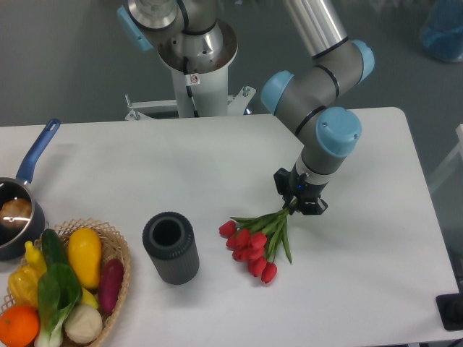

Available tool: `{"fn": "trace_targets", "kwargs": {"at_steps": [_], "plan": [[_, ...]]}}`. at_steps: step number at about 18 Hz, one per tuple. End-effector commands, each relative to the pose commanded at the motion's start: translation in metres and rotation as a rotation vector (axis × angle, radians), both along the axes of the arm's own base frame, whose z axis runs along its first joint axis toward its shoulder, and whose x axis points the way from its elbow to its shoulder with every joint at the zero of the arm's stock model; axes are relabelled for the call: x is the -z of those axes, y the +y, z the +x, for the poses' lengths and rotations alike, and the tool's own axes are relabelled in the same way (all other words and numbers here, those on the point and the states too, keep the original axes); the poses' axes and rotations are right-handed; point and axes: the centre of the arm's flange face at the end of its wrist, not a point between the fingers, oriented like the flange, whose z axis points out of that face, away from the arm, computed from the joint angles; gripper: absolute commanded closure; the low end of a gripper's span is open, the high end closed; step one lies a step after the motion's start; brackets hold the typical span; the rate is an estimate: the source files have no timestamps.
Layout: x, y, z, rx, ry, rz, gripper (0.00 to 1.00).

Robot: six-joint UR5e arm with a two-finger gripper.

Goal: Pick up the flowers from the table
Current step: 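Close the gripper on the tulip stems and begin lifting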

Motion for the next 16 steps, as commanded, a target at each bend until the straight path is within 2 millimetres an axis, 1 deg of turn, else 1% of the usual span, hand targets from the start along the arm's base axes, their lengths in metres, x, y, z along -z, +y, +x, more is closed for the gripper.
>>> {"fn": "trace_targets", "kwargs": {"at_steps": [5,7,16], "plan": [[-0.0025,0.0025,-0.0006,-0.004,-0.009,0.028,0.75],[-0.0026,0.0029,-0.0004,-0.007,-0.012,0.032,0.79],[-0.0041,0.0032,-0.0007,-0.007,-0.010,0.035,0.79]]}}
